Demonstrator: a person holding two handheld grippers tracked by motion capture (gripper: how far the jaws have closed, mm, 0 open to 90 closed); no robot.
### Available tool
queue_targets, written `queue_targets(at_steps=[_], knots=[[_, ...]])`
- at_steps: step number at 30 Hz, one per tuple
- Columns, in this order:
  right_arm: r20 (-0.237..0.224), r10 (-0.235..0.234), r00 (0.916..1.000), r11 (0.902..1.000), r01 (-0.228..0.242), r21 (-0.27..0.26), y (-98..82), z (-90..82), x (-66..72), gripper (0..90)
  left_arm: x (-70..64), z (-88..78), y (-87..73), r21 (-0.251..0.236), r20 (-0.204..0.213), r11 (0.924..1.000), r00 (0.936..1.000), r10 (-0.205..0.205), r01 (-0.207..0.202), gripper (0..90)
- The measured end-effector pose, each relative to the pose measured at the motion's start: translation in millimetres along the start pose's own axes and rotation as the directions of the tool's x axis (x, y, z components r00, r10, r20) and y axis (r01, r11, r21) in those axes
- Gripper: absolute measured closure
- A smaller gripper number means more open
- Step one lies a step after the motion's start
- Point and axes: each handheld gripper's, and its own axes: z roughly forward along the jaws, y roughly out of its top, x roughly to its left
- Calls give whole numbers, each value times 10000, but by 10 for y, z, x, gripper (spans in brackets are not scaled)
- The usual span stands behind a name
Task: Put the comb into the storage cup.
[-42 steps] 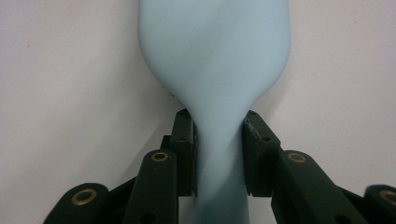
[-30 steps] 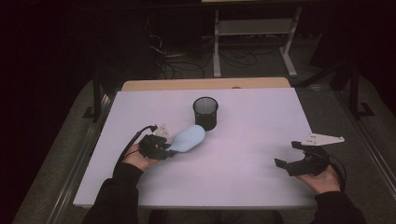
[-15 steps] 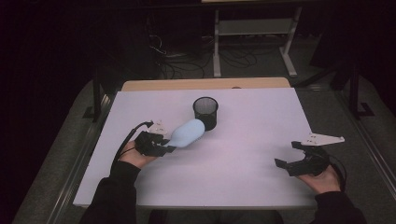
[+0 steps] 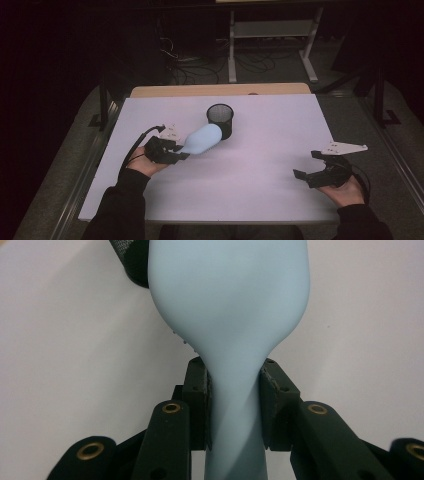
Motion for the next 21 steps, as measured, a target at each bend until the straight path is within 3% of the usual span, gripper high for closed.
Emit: queue_targets(at_steps=[11, 21], knots=[[-68, -61, 10000, 9999, 60, -149, 67, -38, -6, 0, -16, -127, 162, -347, -79, 9985, 9991, 418, -420, 702], [-163, -184, 9997, 9997, 182, -170, 180, -41, -7, 0, -18, -157, 289, -301, -208, 9971, 9974, 693, -699, 702]])
